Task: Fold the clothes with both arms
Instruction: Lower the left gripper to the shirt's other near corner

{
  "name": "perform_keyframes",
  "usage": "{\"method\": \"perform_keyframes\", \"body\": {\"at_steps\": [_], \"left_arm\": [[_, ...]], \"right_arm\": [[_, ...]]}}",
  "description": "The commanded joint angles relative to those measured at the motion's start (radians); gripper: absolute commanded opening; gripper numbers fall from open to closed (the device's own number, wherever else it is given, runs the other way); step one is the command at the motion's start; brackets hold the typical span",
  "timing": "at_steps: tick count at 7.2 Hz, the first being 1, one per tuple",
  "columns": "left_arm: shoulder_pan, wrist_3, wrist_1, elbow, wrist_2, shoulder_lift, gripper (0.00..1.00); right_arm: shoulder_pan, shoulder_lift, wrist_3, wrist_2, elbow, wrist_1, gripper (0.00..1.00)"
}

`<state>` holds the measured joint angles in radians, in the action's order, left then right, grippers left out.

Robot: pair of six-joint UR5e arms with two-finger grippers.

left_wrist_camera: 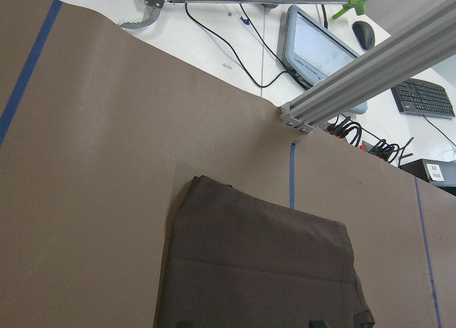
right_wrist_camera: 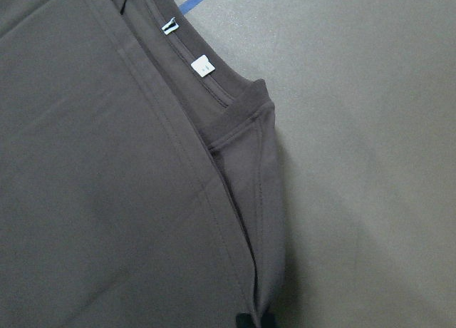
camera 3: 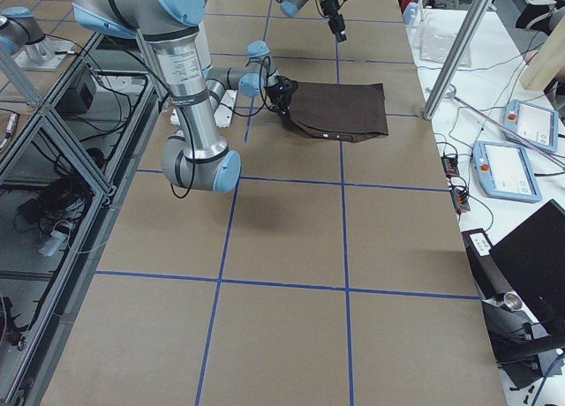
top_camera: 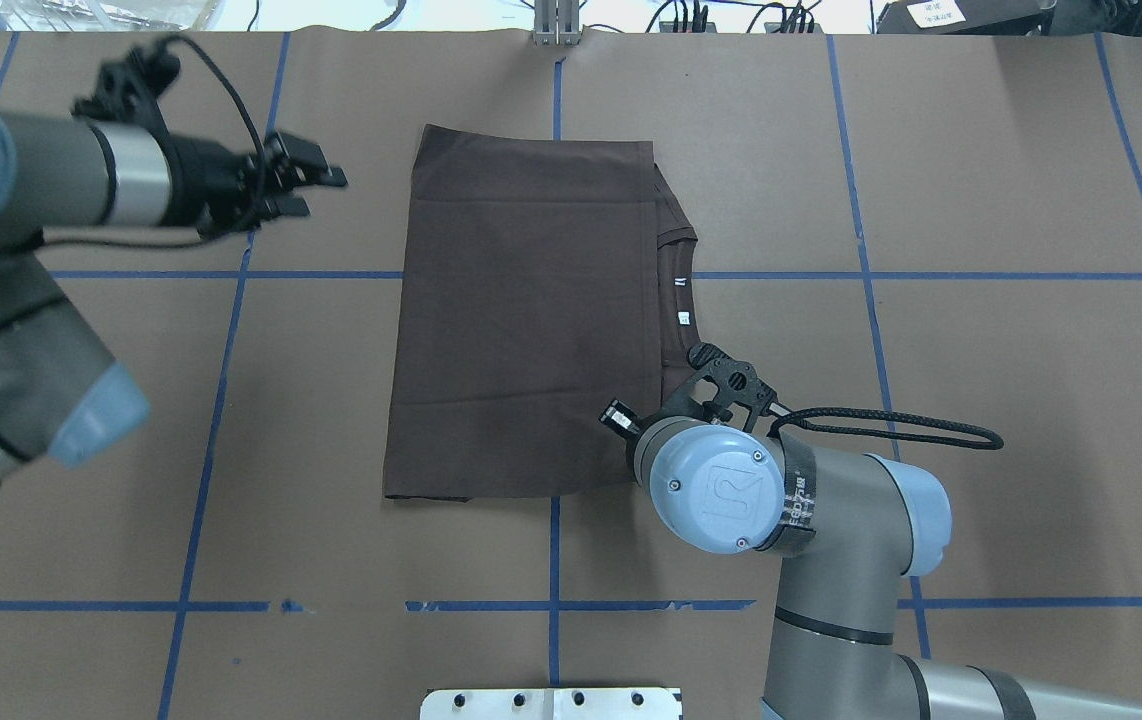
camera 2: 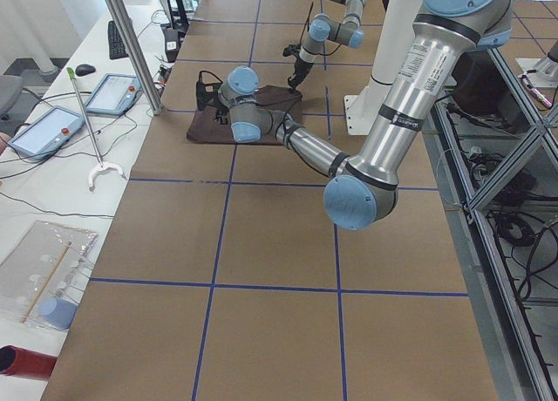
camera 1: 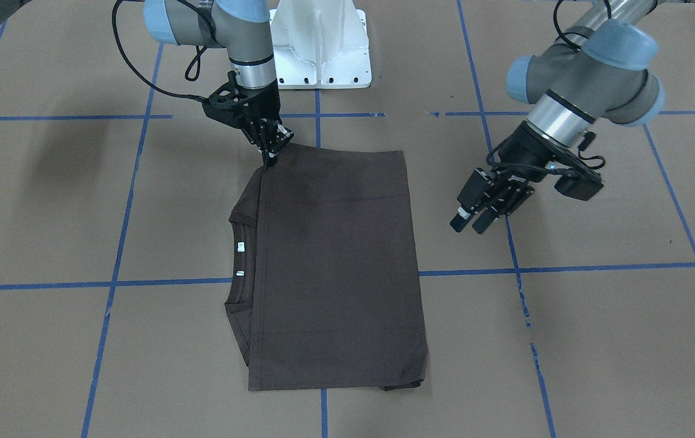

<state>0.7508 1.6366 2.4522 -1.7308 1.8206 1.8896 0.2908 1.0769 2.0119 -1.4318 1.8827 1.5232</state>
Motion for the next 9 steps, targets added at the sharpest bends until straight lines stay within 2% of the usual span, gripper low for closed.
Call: {"method": "perform_keyframes", "body": {"at_steps": [1,2,6,8,9], "left_arm": [[-0.267,0.138,-0.030,-0.066,-0.267,-0.102,0.65],[-0.327,0.159,-0.092,-0.073,-0.312,-0.102,0.65],[-0.471,0.275,-0.263,-0.110,-0.369,-0.096,0.63],[-0.478,0.282,-0.283,-0.108,-0.376,-0.096,0.47],[-0.478,0.308,-0.285,-0.110,-0.376,-0.093,0.17]], "right_arm": [[0.001,0.001,-0.001,0.001,0.010,0.003,0.00],[-0.001,0.001,-0.001,0.002,0.007,0.003,0.00],[-0.002,0.000,-0.001,0.004,0.004,0.003,0.00],[-0.004,0.000,-0.001,0.004,0.003,0.003,0.00],[-0.004,0.000,-0.001,0.004,0.003,0.003,0.00]]}}
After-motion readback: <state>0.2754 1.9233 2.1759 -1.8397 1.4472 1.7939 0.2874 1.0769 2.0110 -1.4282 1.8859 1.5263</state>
